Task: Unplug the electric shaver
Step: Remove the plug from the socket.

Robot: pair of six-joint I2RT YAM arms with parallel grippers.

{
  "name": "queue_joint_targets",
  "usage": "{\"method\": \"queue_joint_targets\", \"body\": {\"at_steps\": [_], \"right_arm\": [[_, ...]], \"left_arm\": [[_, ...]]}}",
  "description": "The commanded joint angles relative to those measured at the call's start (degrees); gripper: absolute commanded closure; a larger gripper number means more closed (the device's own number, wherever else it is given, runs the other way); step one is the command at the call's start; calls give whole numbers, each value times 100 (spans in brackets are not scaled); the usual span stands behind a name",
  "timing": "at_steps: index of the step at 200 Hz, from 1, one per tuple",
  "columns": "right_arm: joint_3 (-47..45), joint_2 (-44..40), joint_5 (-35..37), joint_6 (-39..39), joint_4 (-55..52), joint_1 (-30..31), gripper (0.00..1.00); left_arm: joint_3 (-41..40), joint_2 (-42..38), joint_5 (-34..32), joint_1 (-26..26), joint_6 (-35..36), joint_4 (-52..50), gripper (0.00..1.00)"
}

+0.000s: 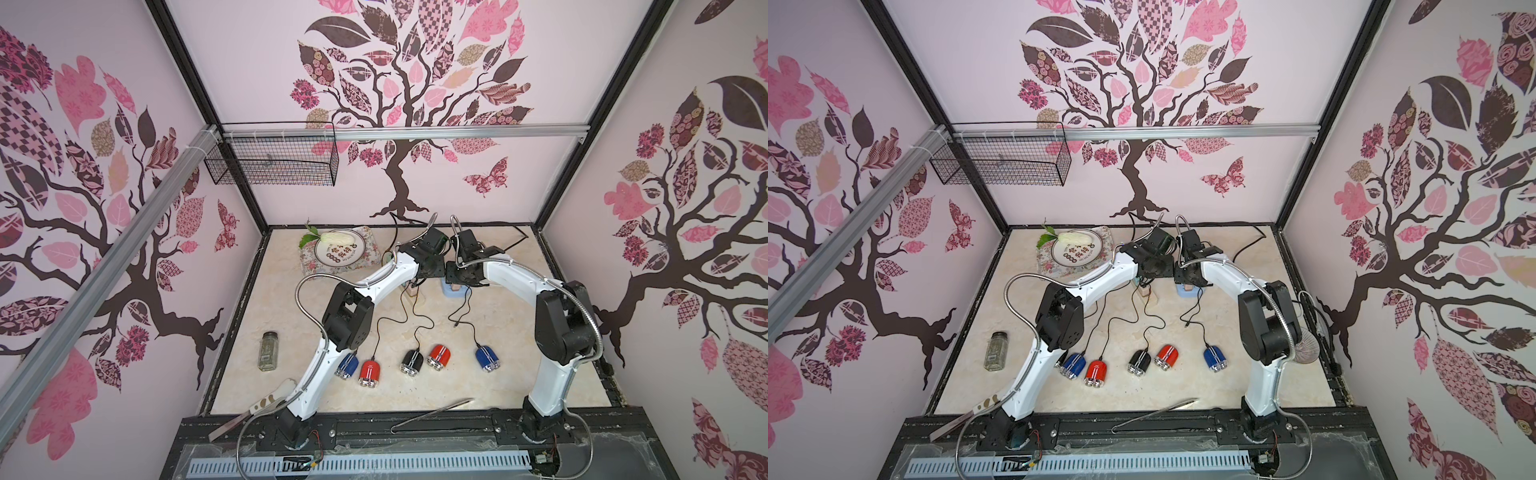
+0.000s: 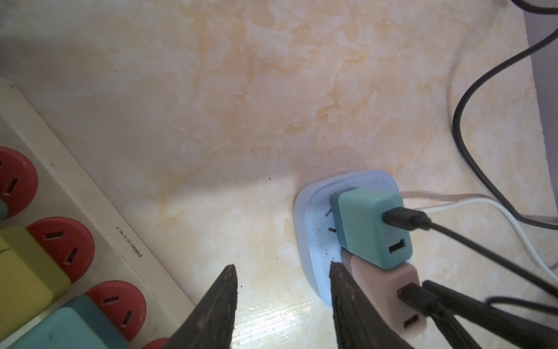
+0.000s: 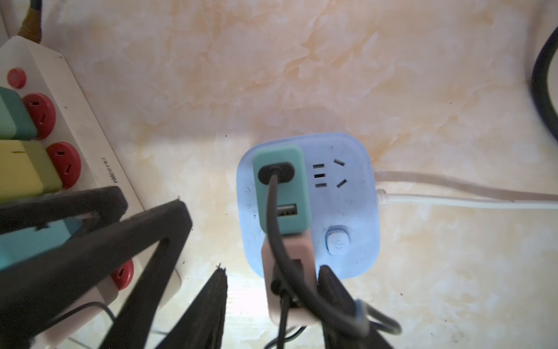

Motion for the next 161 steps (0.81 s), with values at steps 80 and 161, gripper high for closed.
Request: {"method": "queue_joint_targets", "body": {"at_steps": [80, 161], "right_arm": [[426, 469, 237, -183, -4, 61, 58], [309, 497, 311, -170, -52, 69, 72]], "left_arm": [[37, -160, 531, 224, -376, 326, 49], [268, -23, 687, 159, -431, 351, 49]]}}
